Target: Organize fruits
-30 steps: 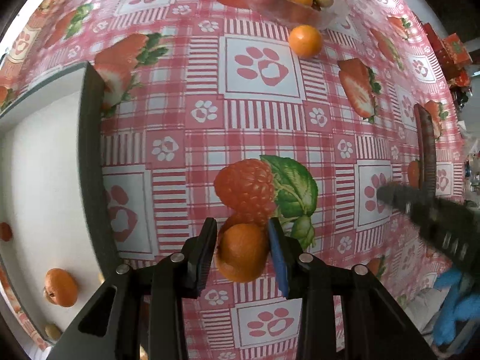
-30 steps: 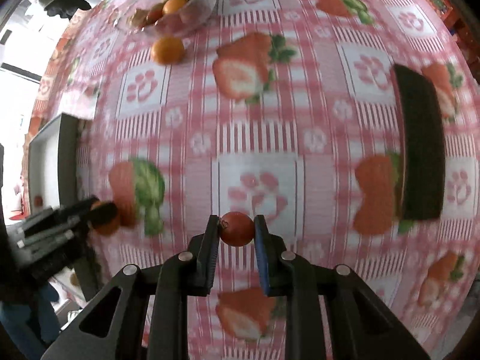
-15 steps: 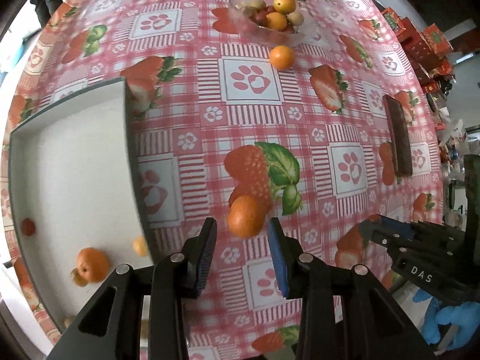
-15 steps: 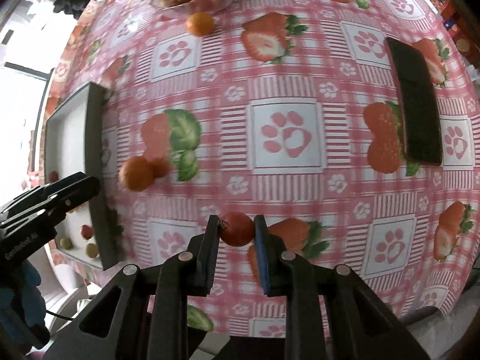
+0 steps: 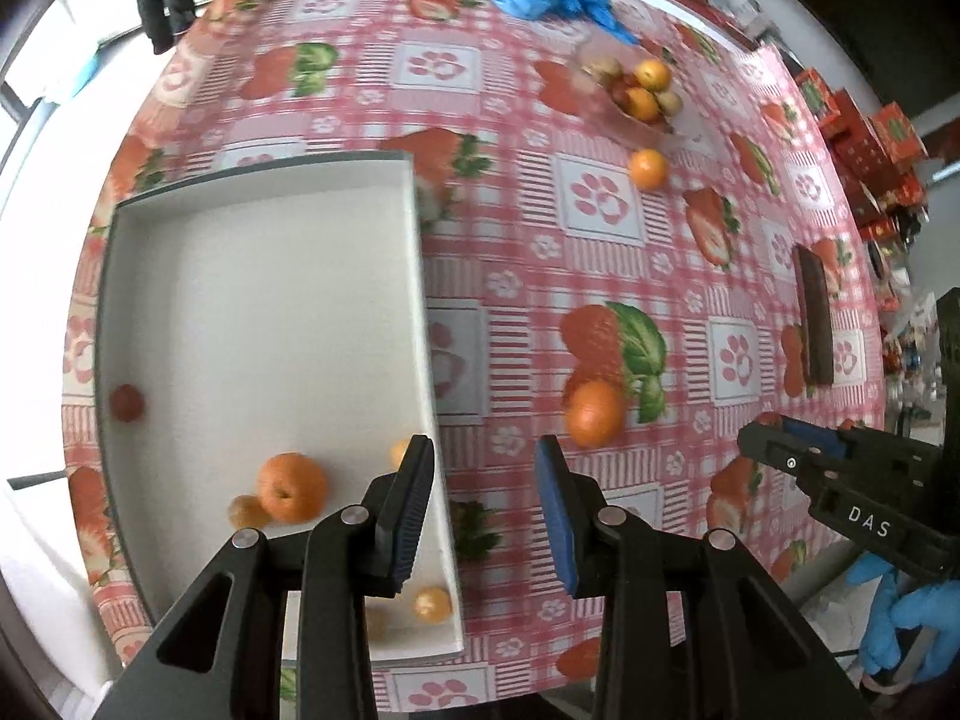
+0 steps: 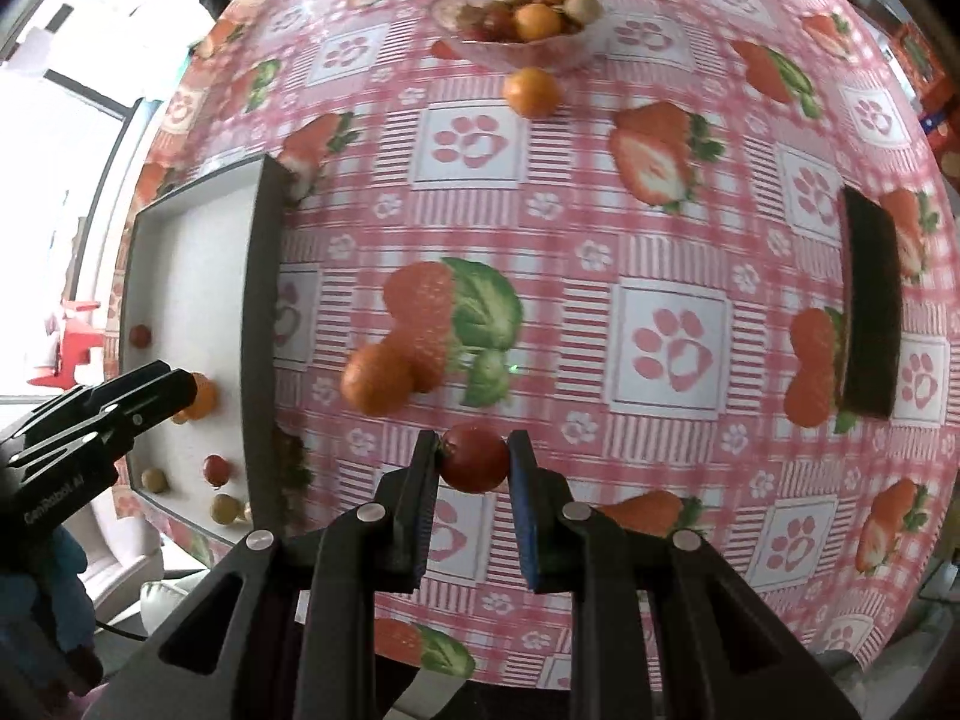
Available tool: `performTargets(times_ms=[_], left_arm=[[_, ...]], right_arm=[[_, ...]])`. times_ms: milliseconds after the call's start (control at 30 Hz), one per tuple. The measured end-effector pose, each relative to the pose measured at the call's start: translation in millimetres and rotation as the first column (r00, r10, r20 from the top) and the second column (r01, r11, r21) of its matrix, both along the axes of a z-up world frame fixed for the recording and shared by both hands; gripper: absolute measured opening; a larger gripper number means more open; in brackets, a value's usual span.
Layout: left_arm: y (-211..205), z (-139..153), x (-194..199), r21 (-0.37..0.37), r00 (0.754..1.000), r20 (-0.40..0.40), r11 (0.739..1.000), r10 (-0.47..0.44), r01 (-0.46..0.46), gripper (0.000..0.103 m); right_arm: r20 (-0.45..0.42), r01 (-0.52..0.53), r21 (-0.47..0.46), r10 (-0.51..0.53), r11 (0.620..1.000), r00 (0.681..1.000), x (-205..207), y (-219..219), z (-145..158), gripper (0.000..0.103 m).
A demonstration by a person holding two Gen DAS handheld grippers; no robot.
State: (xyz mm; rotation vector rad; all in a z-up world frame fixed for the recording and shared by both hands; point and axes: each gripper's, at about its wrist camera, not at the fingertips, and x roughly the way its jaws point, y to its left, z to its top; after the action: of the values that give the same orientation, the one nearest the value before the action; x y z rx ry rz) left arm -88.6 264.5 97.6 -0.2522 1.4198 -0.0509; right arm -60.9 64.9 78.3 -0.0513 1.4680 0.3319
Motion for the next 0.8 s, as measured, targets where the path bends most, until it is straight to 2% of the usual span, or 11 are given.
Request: performTargets(times_ms=[167,333,400,433,533,633,700,800], left_arm=[[18,-1,-7,0.003,1.0,-0.005,1.0,0.029,-0.029,0.037],[-1,-2,-1,-0.014,0.999,0.007,0.999,-0.05,0.05,0.04],[-17,-6,4,0.005,0.996,0.013,0.996,-0.085,0.085,0.075],[-26,-7,7,0.02,0.994,0.028,0.995,-0.101,0.101,0.079],[-51,-16,17,0.018,0.985,0.023,0.985,-0.171,0.17,0.079],[-71,-32,25,0.056,0.975,-0.01,0.973,-0.223,0.224,0.079],[-81,-43,29,0.087,0.97,-0.034,0.966,-0.242,0.244,0.079],[-88,-53,36,0.081,0.971,-0.041,0.968,-0.235,0.238,0.079]], right_arm=[[-0.01,-0.009,-0.005,0.009,1.0,1.0,-3,8,-2,0.025],[-0.014,0.034,-0.026,-0.034,0.999,0.999,-9,-14,-1,0.025],[-0.015,0.062,-0.035,-0.062,0.997,0.998,-11,-26,0,0.025],[-0.016,0.077,-0.039,-0.078,0.996,0.997,-12,-34,0,0.025],[-0.02,0.117,-0.053,-0.118,0.992,0.993,-16,-55,1,0.025],[-0.018,0.133,-0.063,-0.134,0.989,0.991,-18,-68,3,0.025],[-0.016,0.137,-0.072,-0.139,0.988,0.99,-20,-75,3,0.025],[-0.021,0.143,-0.082,-0.145,0.986,0.989,-22,-83,3,0.025]])
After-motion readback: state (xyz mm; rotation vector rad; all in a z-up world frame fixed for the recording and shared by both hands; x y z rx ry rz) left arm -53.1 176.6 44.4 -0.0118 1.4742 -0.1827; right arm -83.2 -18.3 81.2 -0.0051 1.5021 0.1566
